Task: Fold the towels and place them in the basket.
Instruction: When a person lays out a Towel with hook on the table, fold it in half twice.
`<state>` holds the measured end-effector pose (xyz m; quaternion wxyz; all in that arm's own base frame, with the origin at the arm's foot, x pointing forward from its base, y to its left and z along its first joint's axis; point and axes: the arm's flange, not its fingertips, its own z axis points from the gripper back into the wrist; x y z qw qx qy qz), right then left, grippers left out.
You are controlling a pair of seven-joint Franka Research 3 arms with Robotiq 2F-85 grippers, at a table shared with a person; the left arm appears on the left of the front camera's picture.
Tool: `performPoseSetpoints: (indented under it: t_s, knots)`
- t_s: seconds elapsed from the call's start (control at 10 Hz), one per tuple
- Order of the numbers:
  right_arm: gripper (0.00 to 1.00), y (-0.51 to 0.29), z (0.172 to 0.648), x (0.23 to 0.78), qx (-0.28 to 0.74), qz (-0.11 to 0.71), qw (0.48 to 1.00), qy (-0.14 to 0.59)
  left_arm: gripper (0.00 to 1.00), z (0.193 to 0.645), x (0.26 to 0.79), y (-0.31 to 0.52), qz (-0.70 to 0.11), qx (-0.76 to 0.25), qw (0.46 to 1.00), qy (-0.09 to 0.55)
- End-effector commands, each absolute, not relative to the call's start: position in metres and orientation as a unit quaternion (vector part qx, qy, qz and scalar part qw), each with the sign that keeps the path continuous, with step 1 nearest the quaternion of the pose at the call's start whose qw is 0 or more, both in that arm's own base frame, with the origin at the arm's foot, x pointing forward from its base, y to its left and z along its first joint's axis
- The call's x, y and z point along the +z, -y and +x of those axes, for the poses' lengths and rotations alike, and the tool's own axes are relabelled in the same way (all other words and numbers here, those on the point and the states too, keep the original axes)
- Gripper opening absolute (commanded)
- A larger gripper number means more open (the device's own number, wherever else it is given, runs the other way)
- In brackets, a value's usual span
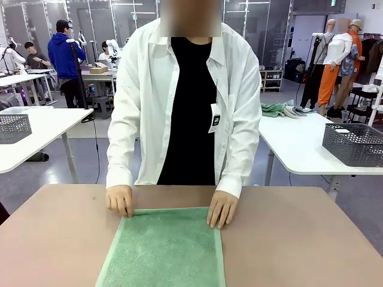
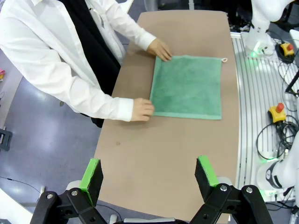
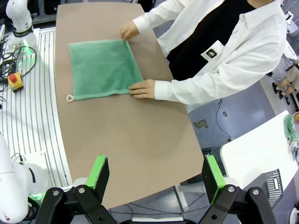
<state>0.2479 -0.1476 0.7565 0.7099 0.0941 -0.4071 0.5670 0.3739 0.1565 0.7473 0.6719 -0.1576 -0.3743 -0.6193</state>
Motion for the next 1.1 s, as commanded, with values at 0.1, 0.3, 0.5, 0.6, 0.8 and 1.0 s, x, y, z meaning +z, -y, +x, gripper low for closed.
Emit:
performPoseSetpoints:
  t_s: [0.1,0.3,0.5,0.6,0.8,1.0]
  knots:
    - [1.00,0.1473,0.2475,0.7569,0.574,0.094,0.704,0.408,1.00,0.3738,0.7469,-0.1553,-0.158,-0.620,0.670,0.376]
    - [1.00,0.1473,0.2475,0.7569,0.574,0.094,0.704,0.408,1.00,0.3738,0.7469,-0.1553,-0.158,-0.620,0.670,0.376]
    - [1.00,0.1473,0.2475,0.7569,0.574,0.094,0.704,0.408,1.00,0.3738,0.7469,-0.1553,-0.158,-0.620,0.670,0.376]
    - [1.00,0.1473,0.2475,0.7569,0.574,0.094,0.704,0.408,1.00,0.3738,0.7469,-0.1553,-0.158,-0.620,0.670,0.376]
    - [1.00,0.1473,0.2475,0.7569,0.574,0.094,0.704,0.408,1.00,0.3738,0.7469,-0.1553,-0.158,-0.620,0.670,0.376]
    - [1.00,0.1473,0.2475,0.7569,0.574,0.094,0.704,0.408,1.00,0.3738,0.7469,-0.1553,-0.158,-0.620,0.670,0.376]
